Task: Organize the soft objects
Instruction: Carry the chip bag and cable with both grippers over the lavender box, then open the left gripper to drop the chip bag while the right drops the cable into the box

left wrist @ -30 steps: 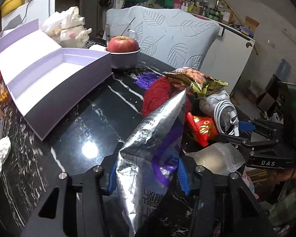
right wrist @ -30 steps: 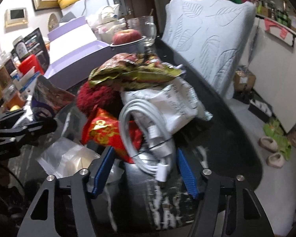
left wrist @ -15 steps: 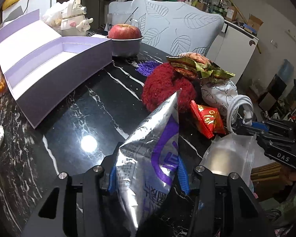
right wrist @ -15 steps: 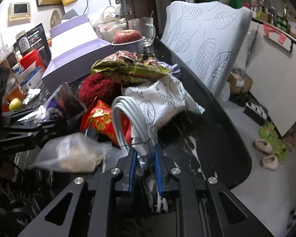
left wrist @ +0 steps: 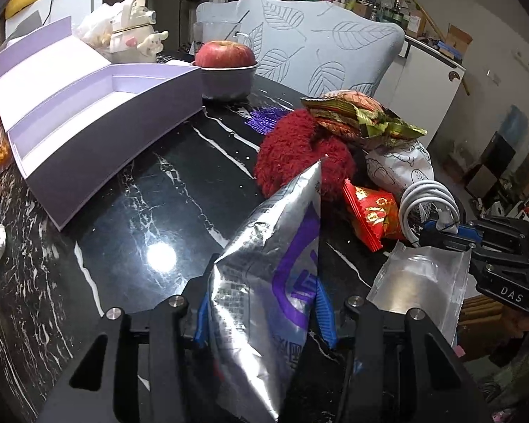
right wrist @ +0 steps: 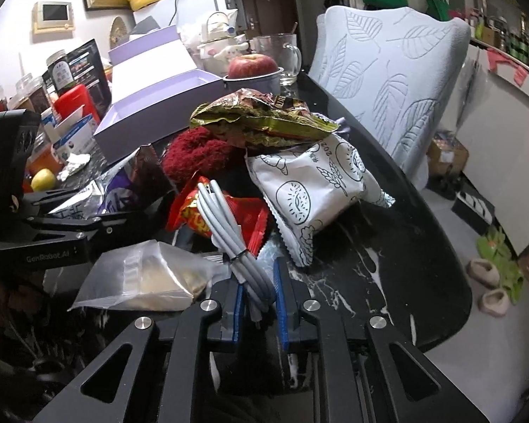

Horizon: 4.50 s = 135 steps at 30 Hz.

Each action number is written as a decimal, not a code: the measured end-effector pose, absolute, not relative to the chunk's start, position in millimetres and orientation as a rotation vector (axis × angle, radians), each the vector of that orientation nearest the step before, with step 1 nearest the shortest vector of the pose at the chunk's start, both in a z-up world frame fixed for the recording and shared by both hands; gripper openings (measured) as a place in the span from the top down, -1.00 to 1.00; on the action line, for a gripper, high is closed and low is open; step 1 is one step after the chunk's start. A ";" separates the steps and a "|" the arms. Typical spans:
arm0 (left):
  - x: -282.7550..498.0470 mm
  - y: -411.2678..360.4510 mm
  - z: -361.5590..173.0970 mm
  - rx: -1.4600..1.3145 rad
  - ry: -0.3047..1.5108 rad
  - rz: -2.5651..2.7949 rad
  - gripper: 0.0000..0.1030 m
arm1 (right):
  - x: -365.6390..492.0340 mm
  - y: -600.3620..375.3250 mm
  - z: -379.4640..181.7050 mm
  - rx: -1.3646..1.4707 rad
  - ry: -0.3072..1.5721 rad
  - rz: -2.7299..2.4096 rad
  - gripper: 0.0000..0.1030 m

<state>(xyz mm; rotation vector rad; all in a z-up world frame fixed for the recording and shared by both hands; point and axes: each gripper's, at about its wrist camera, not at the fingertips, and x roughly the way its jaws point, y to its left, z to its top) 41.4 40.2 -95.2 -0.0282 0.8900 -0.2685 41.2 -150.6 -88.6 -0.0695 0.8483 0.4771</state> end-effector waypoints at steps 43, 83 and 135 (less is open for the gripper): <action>10.8 88.1 55.1 -0.025 0.547 -0.084 0.10 | 43.2 -93.2 32.0 -0.078 0.565 0.745 0.73; 193.7 215.8 42.3 -0.050 0.550 0.235 0.10 | 228.1 75.8 84.0 -0.248 0.612 0.828 0.73; 253.7 247.1 -37.2 -0.007 0.872 0.404 -0.72 | 316.7 145.6 -20.5 -0.358 0.916 0.687 0.24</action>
